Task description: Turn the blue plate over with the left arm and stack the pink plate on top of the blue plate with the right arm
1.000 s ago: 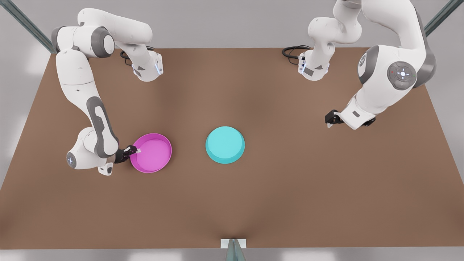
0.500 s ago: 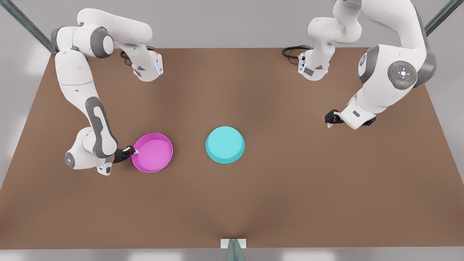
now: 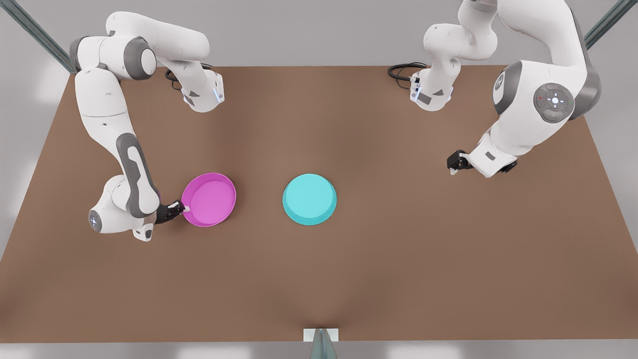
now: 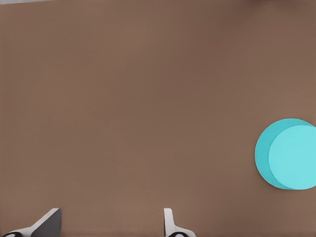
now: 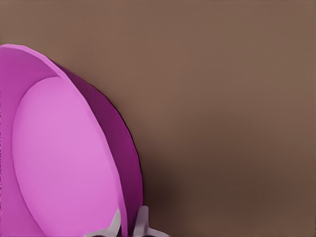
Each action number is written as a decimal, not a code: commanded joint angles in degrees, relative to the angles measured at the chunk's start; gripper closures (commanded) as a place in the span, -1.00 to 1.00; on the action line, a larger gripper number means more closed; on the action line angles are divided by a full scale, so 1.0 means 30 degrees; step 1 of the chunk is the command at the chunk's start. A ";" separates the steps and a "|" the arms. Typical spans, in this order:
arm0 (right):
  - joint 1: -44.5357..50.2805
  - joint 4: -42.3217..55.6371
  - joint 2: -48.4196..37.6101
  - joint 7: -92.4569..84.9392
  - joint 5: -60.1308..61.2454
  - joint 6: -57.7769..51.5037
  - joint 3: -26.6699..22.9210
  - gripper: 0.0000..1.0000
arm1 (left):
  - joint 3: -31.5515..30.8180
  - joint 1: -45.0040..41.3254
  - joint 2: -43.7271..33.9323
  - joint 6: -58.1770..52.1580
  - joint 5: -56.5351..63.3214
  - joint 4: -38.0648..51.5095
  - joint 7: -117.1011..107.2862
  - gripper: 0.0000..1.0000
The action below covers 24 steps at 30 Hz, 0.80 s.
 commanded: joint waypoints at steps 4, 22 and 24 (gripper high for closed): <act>0.0029 -0.0029 -0.0030 0.0000 0.0000 0.0059 0.0000 0.47 | 0.0000 0.0000 -0.0001 0.0006 0.0003 0.0000 0.0000 -1.00; 0.0029 0.0059 0.0000 0.0058 0.0000 -0.0469 0.0000 0.47 | 0.0000 0.0000 -0.0001 0.0035 0.0003 0.0030 -0.0146 -1.00; 0.0029 0.0117 -0.0030 0.0147 0.0000 -0.0615 -0.0029 0.46 | 0.0000 0.0000 -0.0001 0.0035 0.0003 0.0030 -0.0146 -1.00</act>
